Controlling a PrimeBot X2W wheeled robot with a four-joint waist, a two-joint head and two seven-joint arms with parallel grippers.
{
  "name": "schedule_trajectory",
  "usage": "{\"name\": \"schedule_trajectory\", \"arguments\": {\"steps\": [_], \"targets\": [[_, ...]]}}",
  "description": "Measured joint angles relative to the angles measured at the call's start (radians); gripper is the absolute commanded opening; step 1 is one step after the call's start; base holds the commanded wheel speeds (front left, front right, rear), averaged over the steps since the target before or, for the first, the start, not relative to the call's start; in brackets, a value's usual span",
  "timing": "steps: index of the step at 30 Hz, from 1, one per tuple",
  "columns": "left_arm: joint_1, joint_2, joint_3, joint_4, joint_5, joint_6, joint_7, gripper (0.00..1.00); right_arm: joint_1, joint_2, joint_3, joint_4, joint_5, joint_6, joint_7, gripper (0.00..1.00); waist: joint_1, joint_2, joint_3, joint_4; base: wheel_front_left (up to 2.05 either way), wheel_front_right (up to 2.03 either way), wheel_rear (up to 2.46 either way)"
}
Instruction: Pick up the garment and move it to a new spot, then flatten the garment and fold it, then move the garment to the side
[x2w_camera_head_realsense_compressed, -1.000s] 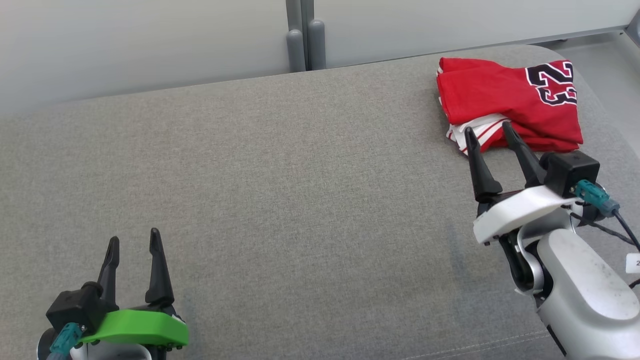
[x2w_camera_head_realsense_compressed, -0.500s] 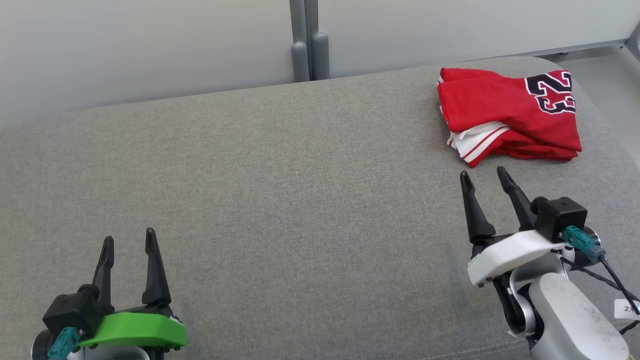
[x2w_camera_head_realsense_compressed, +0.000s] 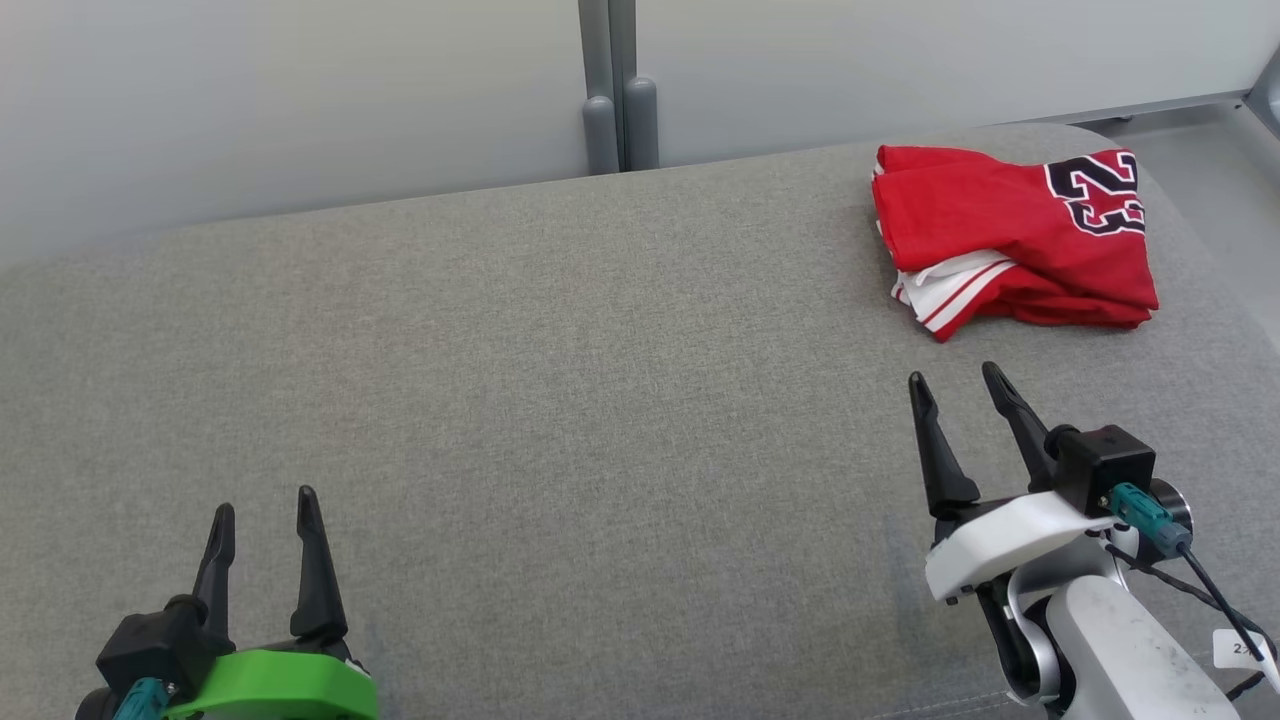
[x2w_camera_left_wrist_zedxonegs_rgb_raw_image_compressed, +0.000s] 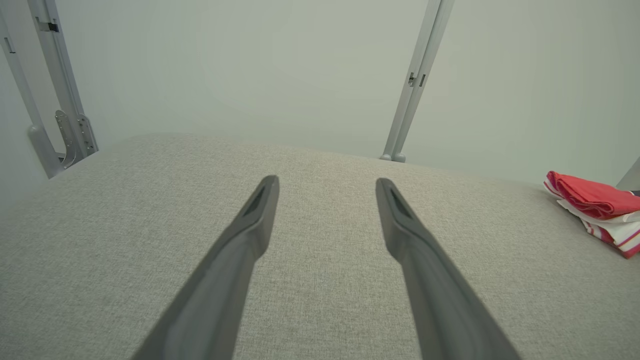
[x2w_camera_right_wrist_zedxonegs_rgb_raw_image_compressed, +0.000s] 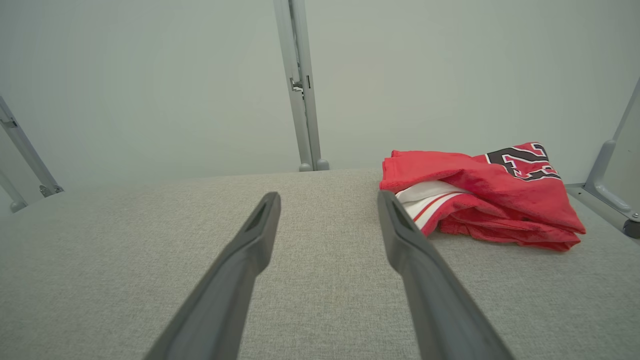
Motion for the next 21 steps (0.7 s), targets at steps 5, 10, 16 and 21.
{"name": "schedule_trajectory", "arguments": {"steps": [5,10,16,21], "targets": [[0.011,-0.001,-0.006,0.002,0.003,0.000,0.000,1.00,0.022,0.006,-0.002,-0.001,-0.012,0.000,0.000,1.00,0.0000,0.0000,-0.012,0.006,0.00,0.00,0.00],[0.022,-0.001,-0.012,0.001,0.005,0.000,0.000,1.00,0.028,0.012,-0.004,-0.004,-0.019,0.000,0.000,1.00,0.0000,0.0000,-0.017,0.008,0.00,0.00,0.00],[0.023,-0.001,-0.019,0.000,0.006,0.000,0.000,1.00,0.041,0.023,-0.013,-0.010,-0.035,0.000,0.000,1.00,0.0000,0.0000,-0.020,0.009,0.00,0.00,0.00],[0.029,-0.001,-0.020,-0.002,0.008,0.000,0.000,1.00,0.043,0.026,-0.020,-0.017,-0.039,0.000,0.000,1.00,0.0000,0.0000,-0.021,0.009,0.00,0.00,0.00]]}}
